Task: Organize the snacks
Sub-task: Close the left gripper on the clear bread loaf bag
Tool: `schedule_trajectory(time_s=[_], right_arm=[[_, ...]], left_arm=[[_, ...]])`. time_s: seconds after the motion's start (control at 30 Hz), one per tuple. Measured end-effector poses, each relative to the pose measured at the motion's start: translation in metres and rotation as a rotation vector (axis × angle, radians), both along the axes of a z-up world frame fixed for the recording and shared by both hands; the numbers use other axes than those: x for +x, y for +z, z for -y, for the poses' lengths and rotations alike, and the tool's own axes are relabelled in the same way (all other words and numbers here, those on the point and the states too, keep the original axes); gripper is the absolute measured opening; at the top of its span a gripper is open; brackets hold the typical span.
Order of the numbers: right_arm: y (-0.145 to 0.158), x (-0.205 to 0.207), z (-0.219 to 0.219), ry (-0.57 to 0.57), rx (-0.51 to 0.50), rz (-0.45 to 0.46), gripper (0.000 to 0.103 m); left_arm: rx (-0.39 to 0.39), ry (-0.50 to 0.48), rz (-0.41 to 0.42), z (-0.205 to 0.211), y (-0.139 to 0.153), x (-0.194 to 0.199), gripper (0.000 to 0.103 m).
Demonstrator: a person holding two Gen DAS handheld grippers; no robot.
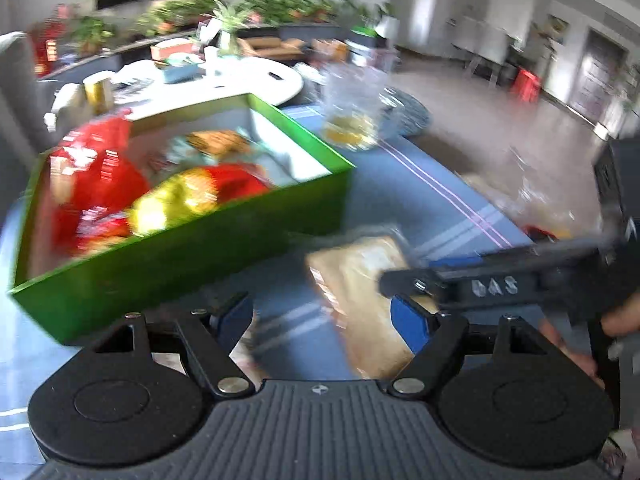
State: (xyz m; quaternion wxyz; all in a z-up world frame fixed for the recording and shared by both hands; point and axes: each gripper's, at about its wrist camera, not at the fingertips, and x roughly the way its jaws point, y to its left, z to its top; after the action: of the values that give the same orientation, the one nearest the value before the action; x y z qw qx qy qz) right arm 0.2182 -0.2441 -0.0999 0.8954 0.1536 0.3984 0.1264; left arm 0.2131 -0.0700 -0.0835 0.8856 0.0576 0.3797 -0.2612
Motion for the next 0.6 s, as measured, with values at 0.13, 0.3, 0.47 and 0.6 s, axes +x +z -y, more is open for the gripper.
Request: schedule_trajectory(time_s=[0.13, 0.3, 0.47, 0.6], right_arm=[[0.002, 0.002, -0.001, 0.018, -0.014, -0.018, 0.059], [0.002, 0.004, -0.006, 0.045, -0.028, -0.03, 0.058], [0.0, 0.003, -0.008, 0.058, -0.02, -0.03, 0.058], [0.0, 0.004, -0.009, 0.072, 0.005, -0.03, 0.052]], left_arm=[[0.018, -0.029, -0.052, 0.009, -0.015, -0.001, 0.072], [-0.043, -0.024, -0.096, 0.004, -0.021, 0.004, 0.068], [-0.087, -0.021, -0.128, 0.005, -0.026, 0.011, 0.063], [-0.122, -0.046, -0.128, 0.012, -0.027, 0.01, 0.052]])
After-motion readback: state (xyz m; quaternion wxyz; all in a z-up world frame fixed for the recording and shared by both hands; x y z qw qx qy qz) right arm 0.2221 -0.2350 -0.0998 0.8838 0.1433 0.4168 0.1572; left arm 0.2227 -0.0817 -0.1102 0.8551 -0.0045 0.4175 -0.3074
